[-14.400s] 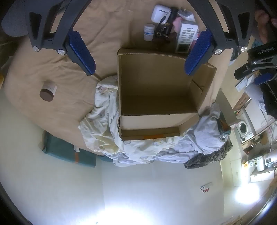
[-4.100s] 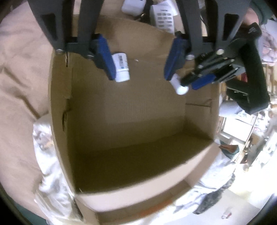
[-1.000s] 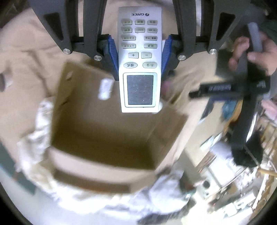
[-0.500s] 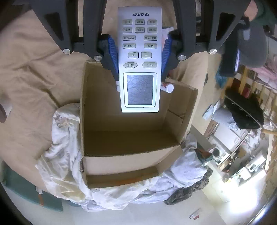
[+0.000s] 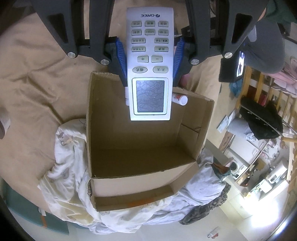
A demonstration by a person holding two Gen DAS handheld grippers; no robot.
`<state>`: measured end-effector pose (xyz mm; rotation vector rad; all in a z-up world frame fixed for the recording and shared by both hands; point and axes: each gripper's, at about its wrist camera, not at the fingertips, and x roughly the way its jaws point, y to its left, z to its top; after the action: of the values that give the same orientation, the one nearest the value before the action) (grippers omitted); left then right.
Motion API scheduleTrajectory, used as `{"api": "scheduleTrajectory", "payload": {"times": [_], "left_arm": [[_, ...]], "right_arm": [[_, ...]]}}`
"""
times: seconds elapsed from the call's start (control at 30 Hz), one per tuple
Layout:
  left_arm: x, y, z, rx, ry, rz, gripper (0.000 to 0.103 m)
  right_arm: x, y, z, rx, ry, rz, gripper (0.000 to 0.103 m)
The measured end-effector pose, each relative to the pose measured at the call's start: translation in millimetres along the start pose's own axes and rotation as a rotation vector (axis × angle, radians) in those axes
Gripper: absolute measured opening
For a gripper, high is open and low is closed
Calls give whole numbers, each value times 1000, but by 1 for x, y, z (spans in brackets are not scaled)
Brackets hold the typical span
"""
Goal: Organize rigid objects
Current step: 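Grasp the white cube charger with the left tool while the right tool holds the remote, then lower charger and remote into the box and open both tools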
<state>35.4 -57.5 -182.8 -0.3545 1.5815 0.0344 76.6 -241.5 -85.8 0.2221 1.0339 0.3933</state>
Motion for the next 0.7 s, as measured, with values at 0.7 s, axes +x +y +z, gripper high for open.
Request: {"api": "scheduleTrajectory", "payload": {"times": [0.7], "left_arm": [[-118, 36, 41, 174, -247, 129, 24]], "right_arm": [[-1, -10, 1, 39, 11, -51, 45]]}}
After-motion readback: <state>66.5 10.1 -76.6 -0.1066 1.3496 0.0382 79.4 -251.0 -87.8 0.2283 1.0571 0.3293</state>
